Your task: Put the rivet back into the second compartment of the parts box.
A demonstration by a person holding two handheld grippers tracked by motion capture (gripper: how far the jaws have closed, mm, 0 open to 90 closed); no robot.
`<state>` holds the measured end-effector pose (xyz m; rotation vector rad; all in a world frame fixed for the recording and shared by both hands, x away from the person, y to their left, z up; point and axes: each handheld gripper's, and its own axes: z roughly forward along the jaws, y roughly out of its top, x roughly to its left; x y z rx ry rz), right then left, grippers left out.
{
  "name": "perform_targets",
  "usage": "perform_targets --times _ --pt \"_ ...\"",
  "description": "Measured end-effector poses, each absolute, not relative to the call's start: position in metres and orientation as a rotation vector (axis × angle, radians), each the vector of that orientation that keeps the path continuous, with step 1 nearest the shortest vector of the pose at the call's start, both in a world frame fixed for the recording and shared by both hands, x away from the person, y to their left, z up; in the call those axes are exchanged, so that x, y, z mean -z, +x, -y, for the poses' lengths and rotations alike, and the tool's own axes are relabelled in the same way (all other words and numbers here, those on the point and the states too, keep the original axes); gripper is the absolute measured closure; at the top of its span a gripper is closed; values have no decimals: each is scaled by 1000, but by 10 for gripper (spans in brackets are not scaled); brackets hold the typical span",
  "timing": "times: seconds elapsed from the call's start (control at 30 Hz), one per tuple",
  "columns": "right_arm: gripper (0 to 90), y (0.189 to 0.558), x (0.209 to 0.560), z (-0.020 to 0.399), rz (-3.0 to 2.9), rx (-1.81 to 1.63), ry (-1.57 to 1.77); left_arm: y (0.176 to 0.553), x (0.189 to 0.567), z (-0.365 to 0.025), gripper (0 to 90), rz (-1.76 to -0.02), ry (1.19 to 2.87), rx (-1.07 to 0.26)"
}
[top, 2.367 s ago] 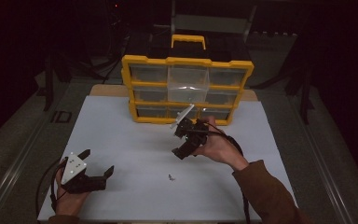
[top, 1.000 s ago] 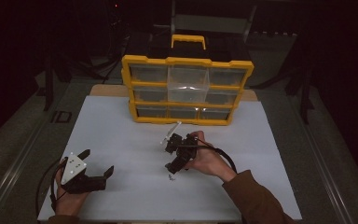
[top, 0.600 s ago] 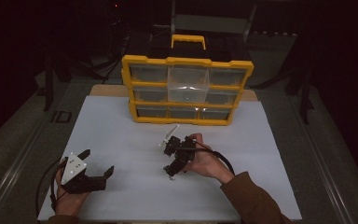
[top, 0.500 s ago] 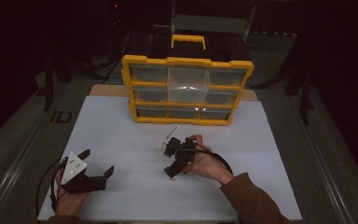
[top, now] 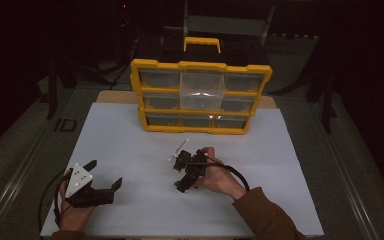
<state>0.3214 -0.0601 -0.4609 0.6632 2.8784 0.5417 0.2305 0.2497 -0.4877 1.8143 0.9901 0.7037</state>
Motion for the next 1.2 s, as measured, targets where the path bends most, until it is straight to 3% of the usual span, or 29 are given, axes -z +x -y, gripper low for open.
perform_targets --times 0.7,1.2 --pt "193 321 491 47 -2887 -400 639 231 488 -250 0 -994 1812 -702" --pt "455 322 495 47 -2942 -375 619 231 488 -250 0 -993 1813 -702"
